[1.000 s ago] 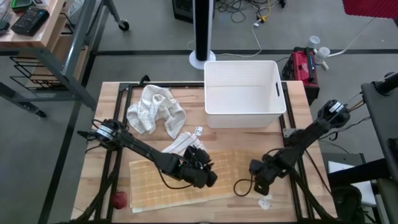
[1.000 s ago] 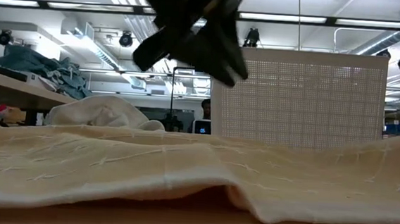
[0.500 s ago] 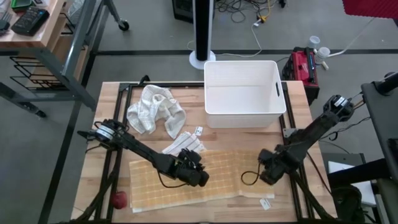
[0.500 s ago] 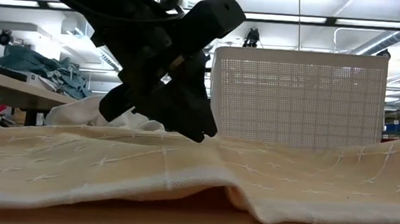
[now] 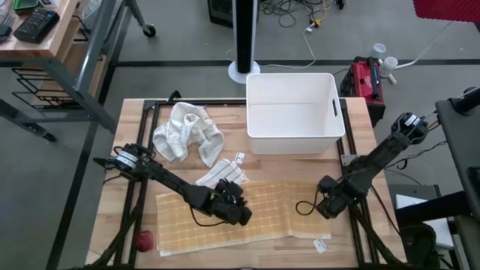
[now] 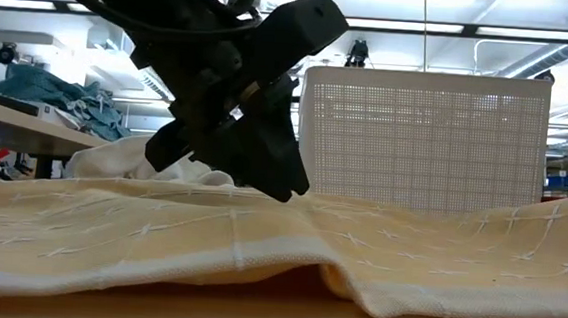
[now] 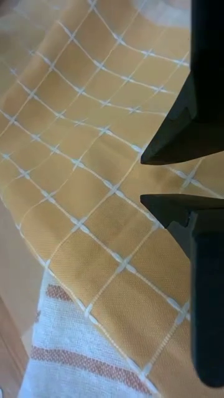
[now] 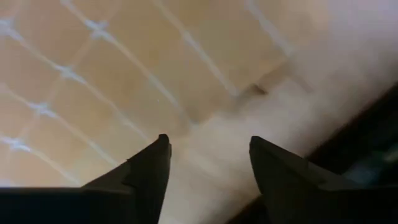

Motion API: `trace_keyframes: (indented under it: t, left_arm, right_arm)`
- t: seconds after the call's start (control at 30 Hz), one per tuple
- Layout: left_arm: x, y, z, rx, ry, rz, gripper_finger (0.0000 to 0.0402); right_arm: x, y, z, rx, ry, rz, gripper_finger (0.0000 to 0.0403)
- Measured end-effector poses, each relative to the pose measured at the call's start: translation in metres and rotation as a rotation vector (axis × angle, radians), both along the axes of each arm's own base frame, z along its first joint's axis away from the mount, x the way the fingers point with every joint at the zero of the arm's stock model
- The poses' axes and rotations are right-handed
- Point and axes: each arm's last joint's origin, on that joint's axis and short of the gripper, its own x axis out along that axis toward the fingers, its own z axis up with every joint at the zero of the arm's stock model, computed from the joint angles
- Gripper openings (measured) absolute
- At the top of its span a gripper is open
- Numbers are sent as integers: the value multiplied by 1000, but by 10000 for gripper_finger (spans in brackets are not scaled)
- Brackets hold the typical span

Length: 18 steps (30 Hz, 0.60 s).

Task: Fold towel
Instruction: Fold the yellow squared towel

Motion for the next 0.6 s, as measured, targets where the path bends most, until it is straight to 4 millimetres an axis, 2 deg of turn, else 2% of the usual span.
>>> trace_keyframes:
  t: [0.17,0.4,0.6]
  left_arm:
    - [-1,3,-2,27,11,-7,76]
    - [-3,4,-6,46,22,-7,76]
    - [-3,6,-6,45,19,-2,76]
  right_arm:
    - [8,8,-7,102,-106,-21,227]
    - [-2,-2,-30,102,-95,-66,227]
    - [-1,-1,-32,119,-125,-55,225]
